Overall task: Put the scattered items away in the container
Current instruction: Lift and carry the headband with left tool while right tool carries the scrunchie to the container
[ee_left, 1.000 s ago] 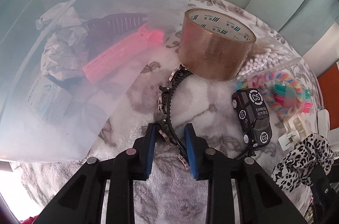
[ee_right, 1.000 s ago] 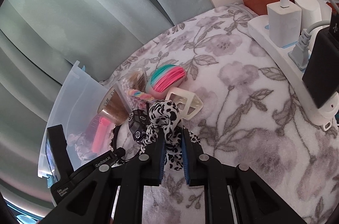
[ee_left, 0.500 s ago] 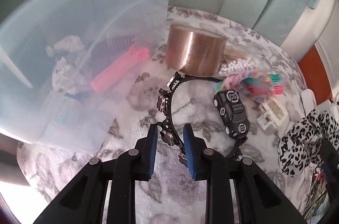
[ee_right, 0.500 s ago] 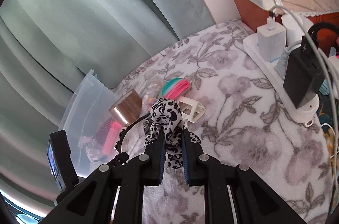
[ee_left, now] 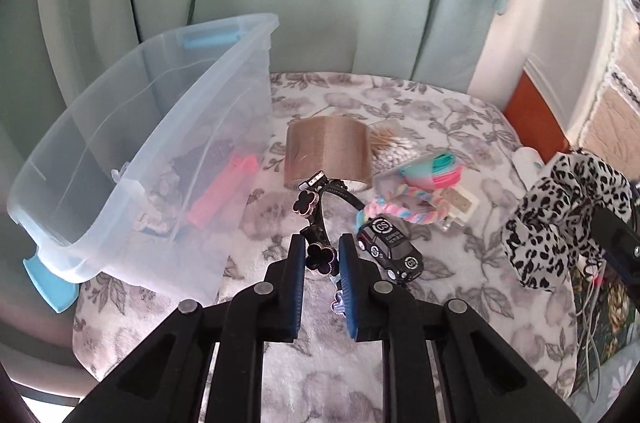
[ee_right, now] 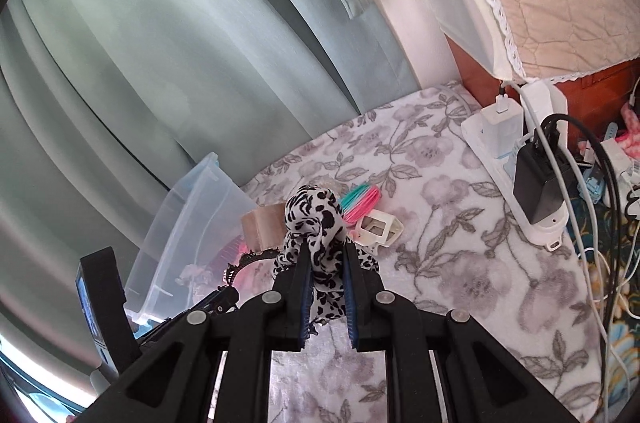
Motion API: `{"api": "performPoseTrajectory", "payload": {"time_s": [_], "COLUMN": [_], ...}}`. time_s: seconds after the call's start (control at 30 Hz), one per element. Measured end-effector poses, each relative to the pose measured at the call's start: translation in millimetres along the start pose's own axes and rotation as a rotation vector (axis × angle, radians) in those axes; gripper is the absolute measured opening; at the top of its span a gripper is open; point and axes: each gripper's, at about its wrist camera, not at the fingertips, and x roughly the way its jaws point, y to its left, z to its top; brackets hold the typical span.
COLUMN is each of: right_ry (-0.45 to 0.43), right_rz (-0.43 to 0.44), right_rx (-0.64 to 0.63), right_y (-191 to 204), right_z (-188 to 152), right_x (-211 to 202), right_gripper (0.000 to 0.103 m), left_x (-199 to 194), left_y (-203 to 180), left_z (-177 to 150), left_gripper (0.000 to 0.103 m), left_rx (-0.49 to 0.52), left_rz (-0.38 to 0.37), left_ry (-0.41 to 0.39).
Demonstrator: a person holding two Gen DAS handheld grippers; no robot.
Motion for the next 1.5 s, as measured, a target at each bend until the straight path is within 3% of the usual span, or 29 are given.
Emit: {"api": "performPoseTrajectory", "payload": {"time_s": [0.4, 0.67, 1.07, 1.5], "right_ry": [-0.027, -0.022, -0.034, -0.116], "right_rz": [-0.001, -0.003, -0.009, -0.007], "right_rx": [0.008, 0.017, 0.009, -0.044], "right_y": [0.5, -2.4, 1.4, 33.1], "right_z": [-1.5, -2.1, -0.6, 3.6], "right_x": [-18.2, -17.7, -23.9, -55.3], "right_gripper": [0.016, 0.016, 0.016, 0.016], "left_x": [-35.9, -33.4, -63.9, -117.5], "left_y": [-7.5, -10.8, -2.6, 17.6], "left_z": [3.5, 5.7, 22.4, 36.7], "left_gripper": [0.016, 0.016, 0.016, 0.016], "left_rx": [0.054, 0.066, 0.041, -0.003], "left_rz": [-0.031, -0.042, -0.081, -0.121], "left_ry": [-0.069, -0.058, -0.122, -0.239]}}
